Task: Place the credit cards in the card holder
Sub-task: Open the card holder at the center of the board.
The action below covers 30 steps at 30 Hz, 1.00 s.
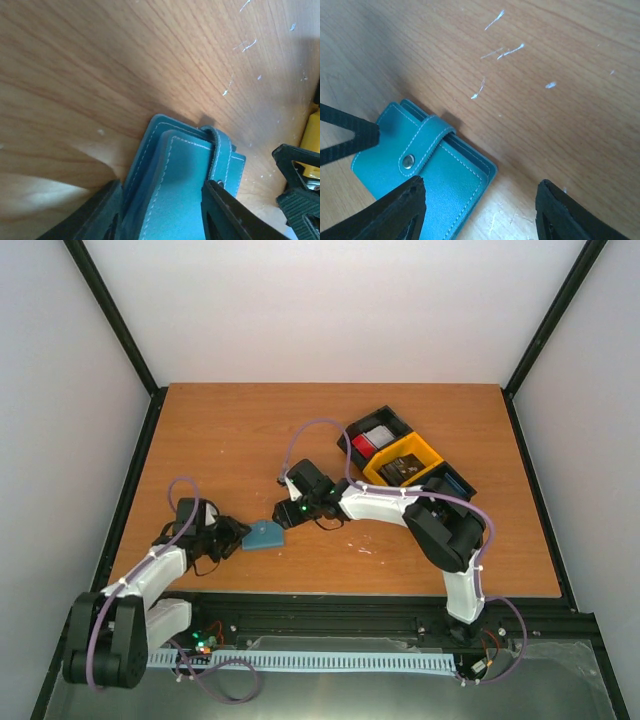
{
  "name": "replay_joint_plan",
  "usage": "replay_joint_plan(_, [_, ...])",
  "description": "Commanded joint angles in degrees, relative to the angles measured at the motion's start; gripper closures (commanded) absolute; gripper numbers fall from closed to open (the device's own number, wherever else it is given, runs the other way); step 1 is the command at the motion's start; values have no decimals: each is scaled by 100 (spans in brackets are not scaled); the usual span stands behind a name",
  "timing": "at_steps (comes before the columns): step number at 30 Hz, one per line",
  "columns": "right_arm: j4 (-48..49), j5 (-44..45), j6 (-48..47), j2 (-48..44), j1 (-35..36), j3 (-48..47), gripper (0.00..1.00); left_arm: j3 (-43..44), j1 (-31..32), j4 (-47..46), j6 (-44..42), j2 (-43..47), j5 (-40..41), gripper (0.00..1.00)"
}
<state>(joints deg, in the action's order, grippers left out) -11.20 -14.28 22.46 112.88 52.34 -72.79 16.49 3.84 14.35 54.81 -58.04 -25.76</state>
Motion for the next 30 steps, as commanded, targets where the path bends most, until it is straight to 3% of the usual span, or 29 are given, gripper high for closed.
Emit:
replay_joint_plan(1, [87, 237, 110, -183, -2, 122, 41, 309, 64, -423, -443, -541, -351, 59])
replay_joint_plan(6, [159, 664, 308, -418, -137, 553, 44, 858, 101, -691, -992, -1351, -573, 68])
replay_joint_plan(18, [-153, 208, -257, -265, -319, 444, 65, 2172, 948, -971, -1504, -3070, -616, 75])
replay_joint_plan(24, [-270, -26, 6, -590, -306, 992, 68, 2317, 1034, -1149, -1510, -3290, -505, 75])
replay_joint_plan(30, [-812, -575, 203, -693, -215, 968, 75, 2121, 1040, -1177, -1290, -2757, -282, 69])
